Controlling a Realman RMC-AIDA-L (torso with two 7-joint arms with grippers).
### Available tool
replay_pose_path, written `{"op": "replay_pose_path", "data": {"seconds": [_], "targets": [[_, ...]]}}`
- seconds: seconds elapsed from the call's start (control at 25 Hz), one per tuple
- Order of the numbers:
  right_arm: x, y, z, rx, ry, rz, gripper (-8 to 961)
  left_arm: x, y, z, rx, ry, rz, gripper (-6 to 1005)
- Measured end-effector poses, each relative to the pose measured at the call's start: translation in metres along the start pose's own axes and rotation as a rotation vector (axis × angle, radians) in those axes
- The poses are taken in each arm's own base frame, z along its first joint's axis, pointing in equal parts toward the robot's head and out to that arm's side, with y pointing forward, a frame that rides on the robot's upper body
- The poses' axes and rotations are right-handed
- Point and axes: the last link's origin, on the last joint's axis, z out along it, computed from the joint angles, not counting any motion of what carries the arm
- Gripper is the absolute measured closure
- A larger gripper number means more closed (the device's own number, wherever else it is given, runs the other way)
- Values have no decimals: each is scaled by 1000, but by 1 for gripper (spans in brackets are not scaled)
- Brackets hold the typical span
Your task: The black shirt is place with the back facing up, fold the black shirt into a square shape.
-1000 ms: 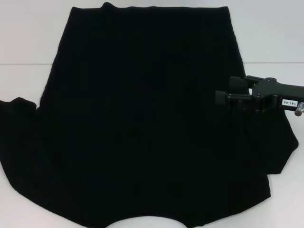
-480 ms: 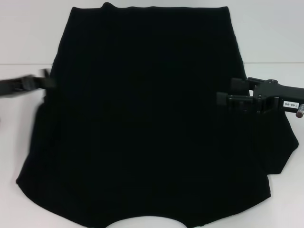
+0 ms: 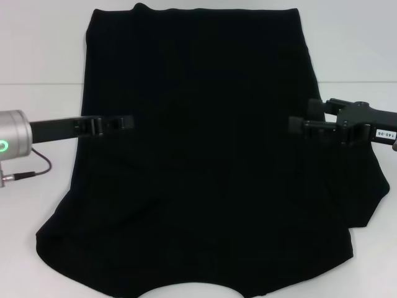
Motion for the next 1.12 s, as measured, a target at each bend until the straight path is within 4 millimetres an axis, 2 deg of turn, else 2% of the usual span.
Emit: {"op": "replay_pose_path", "data": {"seconds": [0.16, 0.32, 0.44, 0.52, 0.76, 0.96, 1.12], "targets": [[-3, -4, -4, 16, -8, 19, 83, 6, -4, -10, 4, 31, 61, 764], [-11, -20, -21, 86, 0, 125, 86, 5, 14, -12, -138, 57, 163, 626], [-16, -37, -44, 153, 46, 291, 88, -6, 28, -7, -240, 66, 282, 508], [-17, -48, -62, 209, 99, 429, 90, -15, 36, -1, -291, 67, 364, 301], [0, -53, -97, 282, 215, 657, 94, -42, 59, 18, -401, 46, 617, 80], [16, -49, -107, 301, 278, 766, 98, -51, 64, 23, -426, 23, 685, 47], [32, -45, -102, 294, 322, 822, 101, -52, 65, 23, -438, 27, 720, 49]]}}
